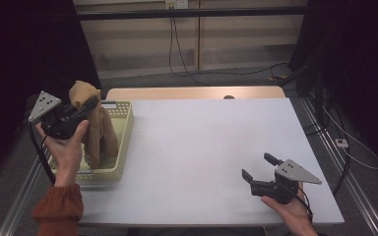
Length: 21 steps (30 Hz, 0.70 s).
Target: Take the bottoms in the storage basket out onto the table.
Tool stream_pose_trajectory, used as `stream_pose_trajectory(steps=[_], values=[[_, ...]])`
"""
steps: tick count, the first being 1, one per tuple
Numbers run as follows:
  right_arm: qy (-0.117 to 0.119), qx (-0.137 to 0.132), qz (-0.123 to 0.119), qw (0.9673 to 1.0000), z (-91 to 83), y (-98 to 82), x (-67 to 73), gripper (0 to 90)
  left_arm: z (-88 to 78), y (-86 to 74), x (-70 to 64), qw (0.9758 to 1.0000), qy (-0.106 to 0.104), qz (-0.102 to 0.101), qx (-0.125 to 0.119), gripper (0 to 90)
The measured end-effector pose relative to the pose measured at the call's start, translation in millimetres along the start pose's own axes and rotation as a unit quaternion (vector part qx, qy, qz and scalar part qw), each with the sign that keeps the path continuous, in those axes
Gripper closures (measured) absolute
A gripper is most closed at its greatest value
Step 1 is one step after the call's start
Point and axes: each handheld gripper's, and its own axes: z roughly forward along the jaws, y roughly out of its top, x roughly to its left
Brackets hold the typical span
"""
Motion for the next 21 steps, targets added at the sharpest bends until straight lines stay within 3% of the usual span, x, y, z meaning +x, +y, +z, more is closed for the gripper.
stream_pose_trajectory(steps=[15, 21], values=[[0.000, 0.000, 0.001, 1.0000, -0.2, 0.0, 0.2, 6.5, -13.9, 7.3, -2.1, 0.9983, 0.013, 0.007, -0.056, 82.1], [0.000, 0.000, 0.001, 1.0000, -0.2, 0.0, 0.2, 6.5, -17.2, 10.4, -3.7, 0.9975, 0.014, 0.010, -0.068, 82.1]])
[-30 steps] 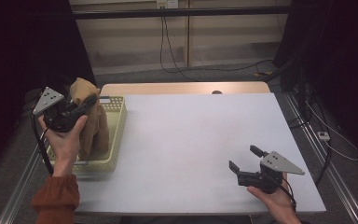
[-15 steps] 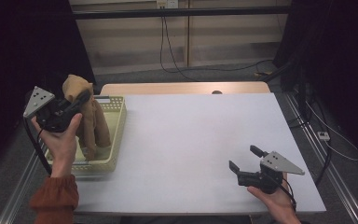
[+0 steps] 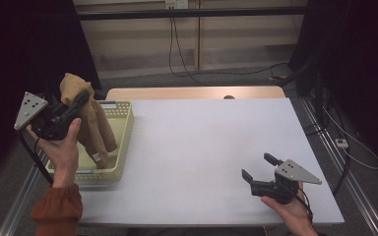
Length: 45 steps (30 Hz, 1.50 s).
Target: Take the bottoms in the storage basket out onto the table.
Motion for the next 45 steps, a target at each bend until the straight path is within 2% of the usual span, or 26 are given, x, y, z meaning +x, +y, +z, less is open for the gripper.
stream_pose_trajectory(steps=[7, 15, 25, 30, 33, 34, 35, 37, 40, 45], values=[[0.000, -0.001, 0.001, 1.0000, 0.4, 0.0, -0.7, 6.4, -0.5, 5.7, -2.8, 0.9998, 0.000, -0.008, -0.017, 82.1], [0.000, -0.001, 0.001, 1.0000, 0.4, 0.1, -0.4, 6.2, 2.0, 15.2, -10.2, 0.9994, -0.004, 0.002, -0.035, 82.1], [0.001, -0.002, 0.001, 1.0000, 0.1, 0.2, -0.2, 5.6, 10.1, 26.1, -12.5, 0.9991, -0.008, 0.008, -0.041, 82.1], [0.001, -0.002, 0.001, 1.0000, 0.1, 0.1, -0.4, 5.6, 8.1, 31.5, -9.8, 0.9987, -0.011, 0.007, -0.049, 82.1], [0.000, -0.002, 0.001, 1.0000, 0.1, 0.1, -0.1, 5.6, 2.0, 27.8, -10.3, 0.9979, -0.008, 0.000, -0.065, 82.1], [0.001, -0.002, 0.002, 1.0000, 0.2, 0.2, -0.3, 5.6, 1.9, 28.0, -9.8, 0.9981, -0.007, -0.006, -0.060, 82.1], [0.001, -0.003, 0.003, 1.0000, 0.3, 0.2, -0.5, 5.6, 0.3, 28.9, -8.8, 0.9981, -0.005, -0.002, -0.062, 82.1], [0.002, -0.001, 0.001, 1.0000, 0.5, 0.0, -0.5, 5.6, -4.7, 30.8, -8.6, 0.9969, -0.004, -0.005, -0.078, 82.1], [0.001, -0.002, 0.002, 1.0000, -0.1, 0.0, 0.2, 5.6, -9.6, 33.3, -9.4, 0.9961, -0.001, -0.003, -0.088, 82.1], [0.001, -0.001, 0.002, 1.0000, -0.1, 0.0, 0.5, 5.6, -10.2, 32.9, -9.1, 0.9960, -0.005, -0.010, -0.088, 82.1]])
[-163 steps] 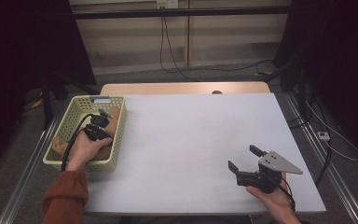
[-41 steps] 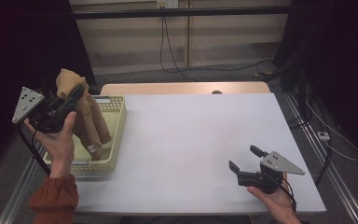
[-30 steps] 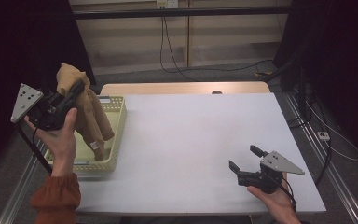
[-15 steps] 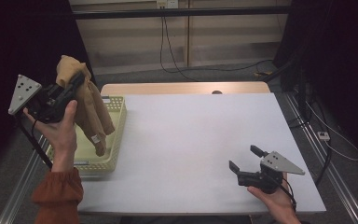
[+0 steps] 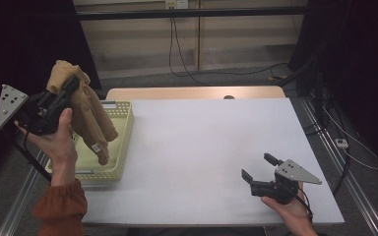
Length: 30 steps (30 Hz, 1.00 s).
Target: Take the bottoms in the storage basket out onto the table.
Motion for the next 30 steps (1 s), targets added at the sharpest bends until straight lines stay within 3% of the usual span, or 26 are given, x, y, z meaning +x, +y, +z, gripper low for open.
stream_pose_trajectory(steps=[3, 9, 18, 22, 30], values=[[0.000, 0.000, 0.000, 1.0000, 0.1, 0.0, 0.0, 5.6, 0.0, 0.3, 0.0, 1.0000, -0.003, -0.005, -0.001, 82.1], [0.000, -0.001, 0.000, 1.0000, -0.2, -0.1, -0.1, 5.6, -3.9, 8.2, -6.7, 0.9998, -0.014, 0.006, -0.008, 82.1], [0.001, -0.001, -0.001, 1.0000, -0.3, -0.1, 0.0, 5.6, -4.0, 12.6, -15.0, 0.9993, -0.035, -0.003, -0.009, 82.1], [0.002, -0.001, -0.001, 1.0000, -0.5, 0.0, 0.0, 5.6, -3.9, 14.3, -21.8, 0.9990, -0.040, 0.013, -0.014, 82.0], [0.002, -0.001, -0.001, 1.0000, -0.4, 0.0, 0.1, 5.7, 3.5, 13.5, -36.7, 0.9980, -0.061, 0.018, 0.000, 82.0]])
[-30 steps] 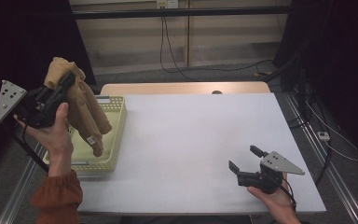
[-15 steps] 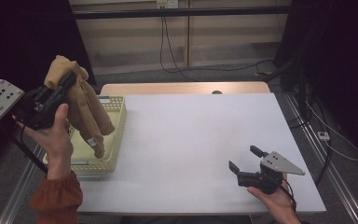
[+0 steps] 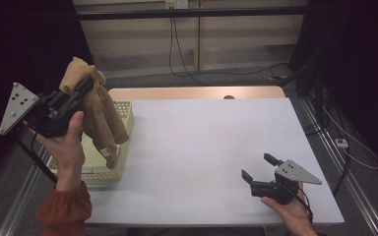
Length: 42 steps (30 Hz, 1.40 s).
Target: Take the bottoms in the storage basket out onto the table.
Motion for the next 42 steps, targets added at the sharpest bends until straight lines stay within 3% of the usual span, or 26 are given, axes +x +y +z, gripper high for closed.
stream_pose_trajectory(steps=[25, 42], values=[[-0.001, 0.002, 0.000, 1.0000, 0.2, -0.1, 0.0, 5.7, 23.2, -2.8, -26.2, 0.9987, -0.044, 0.006, 0.027, 81.9], [0.004, 0.002, 0.000, 1.0000, 0.3, 0.0, 0.1, 5.0, 57.6, -10.9, -52.3, 0.9942, -0.094, -0.006, 0.052, 81.9]])
